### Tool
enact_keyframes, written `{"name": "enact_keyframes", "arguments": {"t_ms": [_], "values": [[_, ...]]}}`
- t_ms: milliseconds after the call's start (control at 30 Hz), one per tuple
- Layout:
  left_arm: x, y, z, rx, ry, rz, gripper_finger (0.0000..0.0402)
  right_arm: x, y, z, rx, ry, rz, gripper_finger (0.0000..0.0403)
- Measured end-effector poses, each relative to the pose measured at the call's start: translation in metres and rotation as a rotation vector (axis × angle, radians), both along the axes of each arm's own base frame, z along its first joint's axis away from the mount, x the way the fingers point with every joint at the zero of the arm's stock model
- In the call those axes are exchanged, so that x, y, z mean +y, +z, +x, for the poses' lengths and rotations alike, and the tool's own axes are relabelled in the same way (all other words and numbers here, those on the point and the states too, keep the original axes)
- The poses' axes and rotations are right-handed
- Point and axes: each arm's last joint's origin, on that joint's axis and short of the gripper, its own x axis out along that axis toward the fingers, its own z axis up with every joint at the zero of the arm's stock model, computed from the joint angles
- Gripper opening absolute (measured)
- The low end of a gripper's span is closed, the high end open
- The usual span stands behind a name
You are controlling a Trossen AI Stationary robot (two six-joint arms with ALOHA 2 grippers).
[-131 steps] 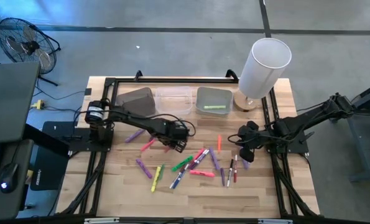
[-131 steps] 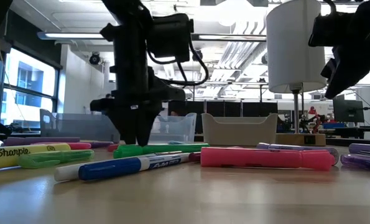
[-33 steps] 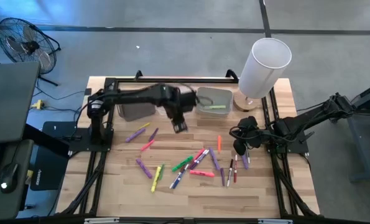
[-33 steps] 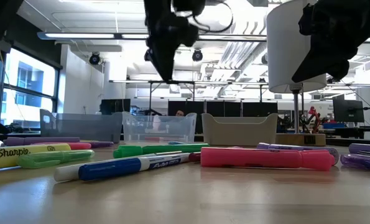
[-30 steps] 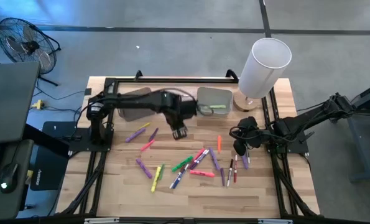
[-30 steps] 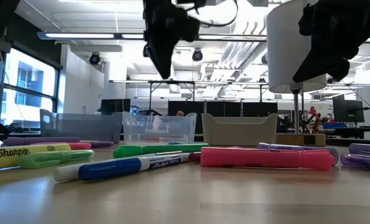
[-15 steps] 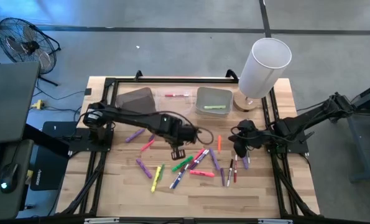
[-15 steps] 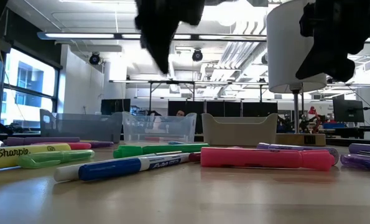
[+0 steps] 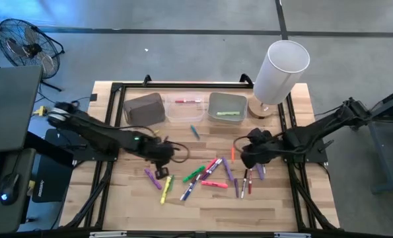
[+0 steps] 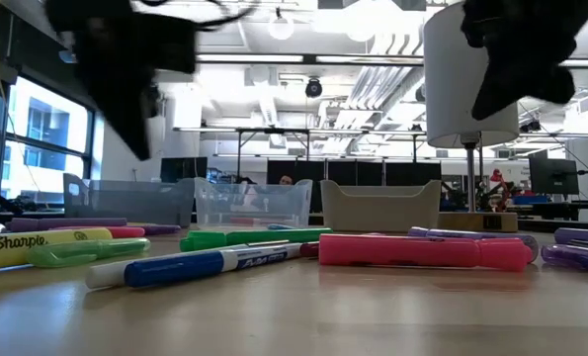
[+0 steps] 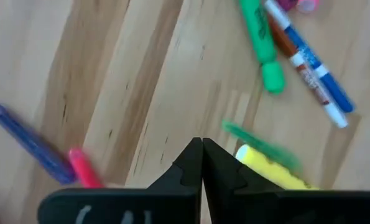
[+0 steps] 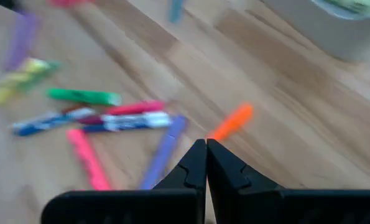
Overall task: Pick & Place Markers
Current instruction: Put the violet highlighter pen into the gray bin
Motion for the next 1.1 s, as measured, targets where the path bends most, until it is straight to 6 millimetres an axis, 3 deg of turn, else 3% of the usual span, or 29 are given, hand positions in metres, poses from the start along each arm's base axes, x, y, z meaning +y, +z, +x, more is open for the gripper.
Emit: {"name": "enact_keyframes", "arguments": {"t_ms": [167, 333, 767, 1100], "values": [[0.003, 0.003, -0.044, -0.121, 0.039, 0.003, 0.0000, 0.003, 0.006, 0.029, 0.294, -0.113, 0.058, 0.0000], [0.009, 0.009, -0.065, -0.202, 0.062, 0.024, 0.0000, 0.009, -0.004, 0.062, 0.398, -0.168, 0.123, 0.0004], [0.012, 0.010, -0.076, -0.165, -0.027, 0.038, 0.0000, 0.036, -0.047, 0.125, 0.547, -0.168, 0.197, 0.0103], [0.011, 0.010, -0.077, -0.147, -0.040, 0.023, 0.0000, 0.041, -0.078, 0.137, 0.584, -0.142, 0.211, 0.0114]]}}
